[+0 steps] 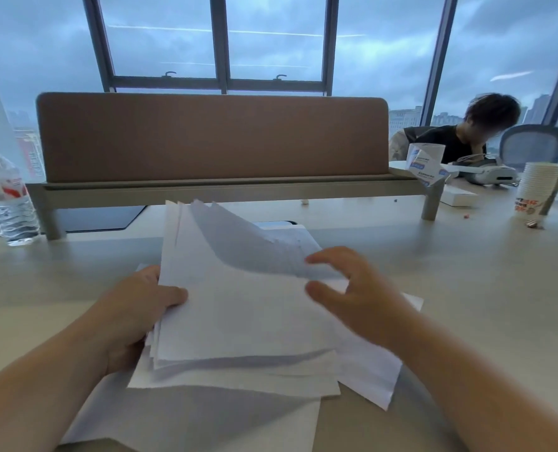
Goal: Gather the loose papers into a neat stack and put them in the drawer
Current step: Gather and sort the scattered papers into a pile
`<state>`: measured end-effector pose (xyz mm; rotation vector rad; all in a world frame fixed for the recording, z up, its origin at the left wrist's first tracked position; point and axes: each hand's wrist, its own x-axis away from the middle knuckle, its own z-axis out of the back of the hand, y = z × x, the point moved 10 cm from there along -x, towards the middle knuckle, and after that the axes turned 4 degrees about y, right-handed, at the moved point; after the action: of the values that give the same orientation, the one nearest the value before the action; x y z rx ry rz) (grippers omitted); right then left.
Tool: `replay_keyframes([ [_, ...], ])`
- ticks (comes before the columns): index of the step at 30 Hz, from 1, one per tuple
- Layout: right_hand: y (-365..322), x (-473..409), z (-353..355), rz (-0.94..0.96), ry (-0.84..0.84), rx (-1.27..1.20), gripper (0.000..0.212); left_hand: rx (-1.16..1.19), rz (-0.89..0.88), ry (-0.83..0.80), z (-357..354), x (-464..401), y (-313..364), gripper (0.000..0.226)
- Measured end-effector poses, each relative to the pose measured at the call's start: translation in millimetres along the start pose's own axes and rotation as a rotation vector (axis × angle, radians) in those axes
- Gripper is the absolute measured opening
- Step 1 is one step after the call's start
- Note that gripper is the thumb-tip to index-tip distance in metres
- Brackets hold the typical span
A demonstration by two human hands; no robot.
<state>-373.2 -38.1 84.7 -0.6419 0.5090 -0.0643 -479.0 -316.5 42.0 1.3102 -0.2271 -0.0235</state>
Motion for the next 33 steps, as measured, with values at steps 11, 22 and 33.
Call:
replay_keyframes([
  [11, 110, 1, 23, -0.584, -0.194, 0.534, 0.111, 0.179, -0.029, 0.096, 13, -7, 4, 0.028],
  [22, 101, 7, 29, -0.634, -0.208, 0.511, 0.086, 0.155, -0.034, 0.032, 4, -5, 2, 0.031],
  [33, 86, 3, 47, -0.596, 0.082, 0.006, 0.008, 0.144, -0.037, 0.034, 4, -6, 2, 0.028],
])
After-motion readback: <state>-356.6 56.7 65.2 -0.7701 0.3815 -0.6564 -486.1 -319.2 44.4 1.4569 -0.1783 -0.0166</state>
